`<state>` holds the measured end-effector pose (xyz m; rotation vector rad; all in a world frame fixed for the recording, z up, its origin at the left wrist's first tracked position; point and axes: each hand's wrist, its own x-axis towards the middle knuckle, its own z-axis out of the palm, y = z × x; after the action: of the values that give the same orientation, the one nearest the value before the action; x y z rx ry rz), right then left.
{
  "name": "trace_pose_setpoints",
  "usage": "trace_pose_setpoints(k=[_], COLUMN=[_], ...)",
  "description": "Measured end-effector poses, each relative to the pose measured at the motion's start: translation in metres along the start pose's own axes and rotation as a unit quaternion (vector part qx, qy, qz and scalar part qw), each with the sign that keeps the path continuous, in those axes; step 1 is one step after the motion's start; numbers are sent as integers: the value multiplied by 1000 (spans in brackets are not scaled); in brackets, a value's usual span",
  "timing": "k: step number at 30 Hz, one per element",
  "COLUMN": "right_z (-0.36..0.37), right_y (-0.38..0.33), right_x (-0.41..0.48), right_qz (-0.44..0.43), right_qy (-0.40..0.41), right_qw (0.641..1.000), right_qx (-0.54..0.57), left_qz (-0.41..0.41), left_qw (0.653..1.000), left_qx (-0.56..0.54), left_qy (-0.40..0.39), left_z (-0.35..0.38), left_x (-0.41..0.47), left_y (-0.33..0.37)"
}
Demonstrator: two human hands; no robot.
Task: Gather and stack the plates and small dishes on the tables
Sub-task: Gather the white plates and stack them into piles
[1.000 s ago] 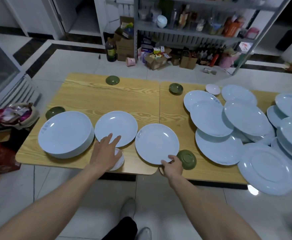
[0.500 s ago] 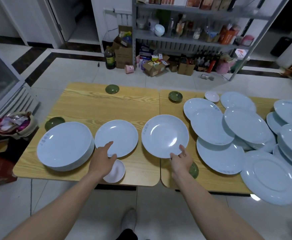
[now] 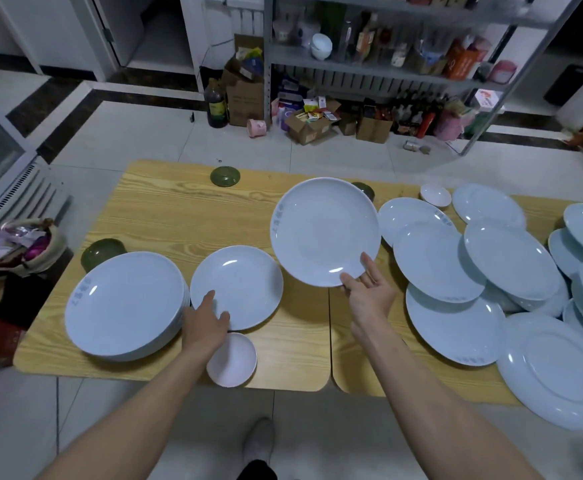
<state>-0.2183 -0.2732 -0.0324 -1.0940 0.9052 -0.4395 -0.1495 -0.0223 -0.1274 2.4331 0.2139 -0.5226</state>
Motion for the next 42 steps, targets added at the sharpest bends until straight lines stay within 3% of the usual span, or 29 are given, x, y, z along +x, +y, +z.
trace_pose_setpoints(k=[9, 13, 16, 19, 22, 26, 34, 42], right_z=[20, 24, 27, 27, 27, 29, 27, 24], right_y=[3, 6, 9, 11, 5, -10, -40, -43], right_x=[5, 8, 9, 8, 4, -6, -42, -92], right_qz=[20, 27, 33, 38, 38, 28, -9, -22], right_qy=[-6, 2, 10, 13, 14, 6, -49, -108], right_qw=[1000, 1000, 999, 999, 999, 1000, 998, 994], right_qx=[-3, -9, -14, -13, -12, 0, 30, 23], left_qz=[-15, -15, -59, -96, -76, -35, 41, 31], left_qw=[999, 997, 975, 928, 895, 875, 853, 827], left_qx=[34, -75, -213, -359, -437, -482, -517, -545], left_qy=[-39, -19, 1, -9, -33, -26, 60, 135], left_z=[7, 6, 4, 2, -4, -17, -65, -106], left_x=[14, 22, 27, 30, 23, 7, -37, -91], left_y=[-9, -9, -6, 0, 10, 24, 34, -11])
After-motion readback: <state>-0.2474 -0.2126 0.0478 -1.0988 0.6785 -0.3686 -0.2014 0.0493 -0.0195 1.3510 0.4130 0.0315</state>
